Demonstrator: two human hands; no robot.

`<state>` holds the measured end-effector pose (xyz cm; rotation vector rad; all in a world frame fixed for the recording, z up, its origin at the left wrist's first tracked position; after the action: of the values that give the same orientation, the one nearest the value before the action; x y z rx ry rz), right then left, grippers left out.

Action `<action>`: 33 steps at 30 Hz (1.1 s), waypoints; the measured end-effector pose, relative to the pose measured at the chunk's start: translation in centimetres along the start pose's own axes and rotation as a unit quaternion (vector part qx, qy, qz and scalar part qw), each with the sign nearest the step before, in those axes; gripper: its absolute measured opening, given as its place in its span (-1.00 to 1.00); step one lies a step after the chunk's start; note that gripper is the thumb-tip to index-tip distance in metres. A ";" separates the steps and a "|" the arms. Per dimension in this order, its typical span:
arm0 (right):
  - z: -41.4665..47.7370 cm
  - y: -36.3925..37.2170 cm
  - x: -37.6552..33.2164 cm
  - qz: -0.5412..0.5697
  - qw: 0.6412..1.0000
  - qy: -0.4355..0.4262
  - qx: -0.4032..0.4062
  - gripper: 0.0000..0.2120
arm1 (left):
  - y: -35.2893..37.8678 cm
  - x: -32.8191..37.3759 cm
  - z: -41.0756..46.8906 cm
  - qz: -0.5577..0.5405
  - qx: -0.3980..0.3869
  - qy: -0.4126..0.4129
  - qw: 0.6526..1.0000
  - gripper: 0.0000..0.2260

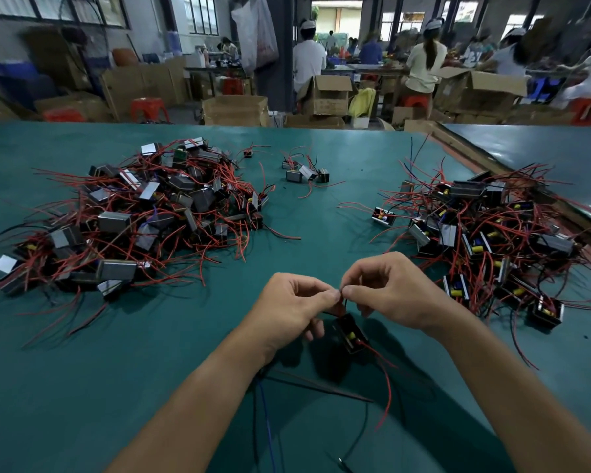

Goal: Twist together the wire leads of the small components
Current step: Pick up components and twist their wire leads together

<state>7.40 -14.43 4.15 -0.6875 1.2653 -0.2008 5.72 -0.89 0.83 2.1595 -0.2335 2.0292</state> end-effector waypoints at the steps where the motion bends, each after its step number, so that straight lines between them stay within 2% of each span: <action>1: 0.0 0.1 0.0 -0.004 1.000 -0.003 -0.004 -0.85 | 0.0 -0.1 -0.1 -0.007 -0.008 -0.012 1.000 -0.90; 5: -0.1 0.5 -0.1 -0.003 1.000 -0.006 -0.025 -0.91 | 0.2 -0.4 -0.3 0.005 -0.027 -0.030 0.999 -0.92; 10: -0.2 0.2 -0.2 0.039 0.999 -0.011 -0.011 -0.90 | 0.2 -0.2 -0.4 0.001 -0.005 -0.013 1.000 -0.92; 19: -0.3 -0.2 -0.6 -0.030 0.999 -0.033 -0.022 -0.91 | 0.1 0.5 -0.2 -0.003 0.013 0.022 1.000 -0.81; 23: -0.3 -0.4 -0.7 -0.050 0.998 -0.029 -0.022 -0.89 | -0.1 1.0 -0.1 0.066 0.036 0.069 0.995 -0.82; 27: -0.4 -0.2 -0.6 -0.067 0.997 -0.017 -0.024 -0.87 | -0.1 1.9 -0.7 0.187 0.054 0.145 0.970 -0.87; 33: -0.7 0.3 0.4 0.004 0.995 0.059 -0.081 -0.80 | 0.6 3.1 -1.5 0.269 0.044 0.224 0.936 -0.93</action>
<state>6.81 -14.59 3.55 -0.8191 1.4077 -0.1355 4.36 -1.16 4.03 1.7269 -0.7453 2.8064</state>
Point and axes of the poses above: each hand's wrist, its own z-axis towards the middle knuckle, its own y-axis out of the palm, x = y × z, the point moved 8 cm from there along z, towards the middle knuckle, and after that the axes turned 7 degrees about -z, right-handed, at the moved point
